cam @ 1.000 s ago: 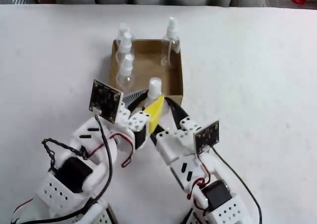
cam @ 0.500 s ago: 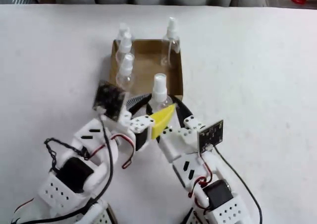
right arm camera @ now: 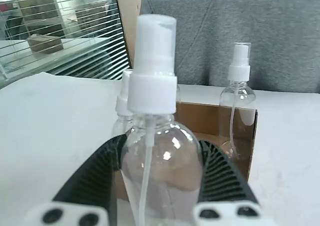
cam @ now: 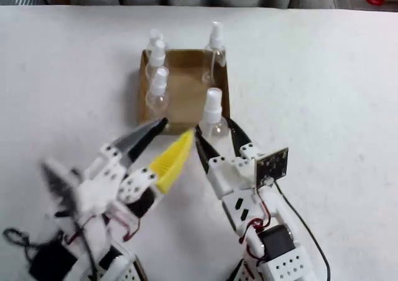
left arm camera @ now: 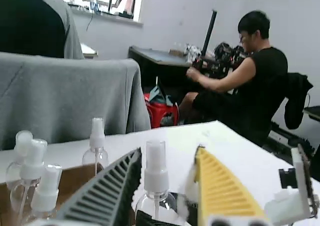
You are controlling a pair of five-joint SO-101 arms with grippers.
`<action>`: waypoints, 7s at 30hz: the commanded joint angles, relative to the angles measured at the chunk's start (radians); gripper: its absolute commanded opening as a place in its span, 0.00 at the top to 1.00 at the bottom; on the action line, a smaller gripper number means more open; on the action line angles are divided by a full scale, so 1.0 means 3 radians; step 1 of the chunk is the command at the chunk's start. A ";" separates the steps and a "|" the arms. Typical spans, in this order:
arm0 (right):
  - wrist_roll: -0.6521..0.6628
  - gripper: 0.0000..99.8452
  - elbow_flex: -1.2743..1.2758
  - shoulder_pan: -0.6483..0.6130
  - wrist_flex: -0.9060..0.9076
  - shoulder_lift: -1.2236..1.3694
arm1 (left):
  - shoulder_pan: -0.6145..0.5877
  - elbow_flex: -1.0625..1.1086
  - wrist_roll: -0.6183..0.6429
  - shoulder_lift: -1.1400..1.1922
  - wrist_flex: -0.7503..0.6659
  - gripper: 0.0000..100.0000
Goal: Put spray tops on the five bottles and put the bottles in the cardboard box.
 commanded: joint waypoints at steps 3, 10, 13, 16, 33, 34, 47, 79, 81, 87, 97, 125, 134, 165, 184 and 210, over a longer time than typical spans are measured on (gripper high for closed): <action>-0.0020 0.98 -0.0056 0.0274 0.0003 -0.0038 | 0.0013 -0.0153 -0.0031 -0.0079 0.0031 0.99; 0.0000 0.98 -0.0655 0.0642 0.0003 -0.0008 | -0.0248 -0.0113 0.0000 -0.0084 0.0041 0.98; 0.0005 0.98 -0.1023 0.0606 0.0003 -0.0003 | -0.0095 0.0123 0.0000 -0.0084 0.0026 0.98; 0.0005 0.98 -0.1350 0.0422 0.0003 0.0003 | 0.0166 0.0343 0.0000 -0.0090 0.0026 0.98; -0.0041 0.98 -0.1887 -0.0417 -0.1071 0.1762 | 0.1041 0.0956 -0.0020 -0.0090 -0.0133 0.98; -0.0113 0.98 -0.1918 -0.0468 -0.1071 0.1823 | 0.1005 0.1018 -0.0031 -0.0090 -0.0205 0.98; -0.0348 0.98 -0.2424 -0.0657 0.0519 0.1711 | 0.0197 0.1718 -0.0031 -0.0090 -0.1314 0.98; -0.0159 0.98 -0.2445 0.0545 -0.0524 0.3138 | -0.2381 0.2020 -0.0890 -0.0090 -0.0317 0.98; -0.0159 0.98 -0.2445 0.0545 -0.0688 0.3337 | -0.2447 0.2112 -0.0982 -0.0069 -0.0348 0.98; -0.0159 0.98 -0.2450 0.0545 -0.1245 0.3844 | -0.2483 0.2102 -0.1197 -0.0069 0.0087 0.98; -0.0159 0.98 -0.2455 0.0540 -0.1951 0.4560 | -0.2468 0.2102 -0.1519 -0.0069 0.0225 0.98; -0.0159 0.98 -0.3084 0.0514 -0.0826 0.4621 | -0.2483 0.2102 -0.1524 -0.0069 0.0271 0.98; -0.0153 0.98 -0.3110 0.0391 -0.0852 0.4657 | -0.2473 0.2102 -0.1524 -0.0069 0.0251 0.98; -0.0153 0.98 -0.3427 0.0580 -0.1256 0.5736 | -0.2468 0.2102 -0.1524 -0.0069 0.0245 0.98; -0.0153 0.98 -0.3314 0.0596 -0.1711 0.6135 | -0.2483 0.2102 -0.1524 -0.0069 0.0251 0.98; 0.0169 0.98 -0.2879 0.0448 -0.1731 0.5915 | -0.2488 0.2102 -0.1524 -0.0069 0.0261 0.98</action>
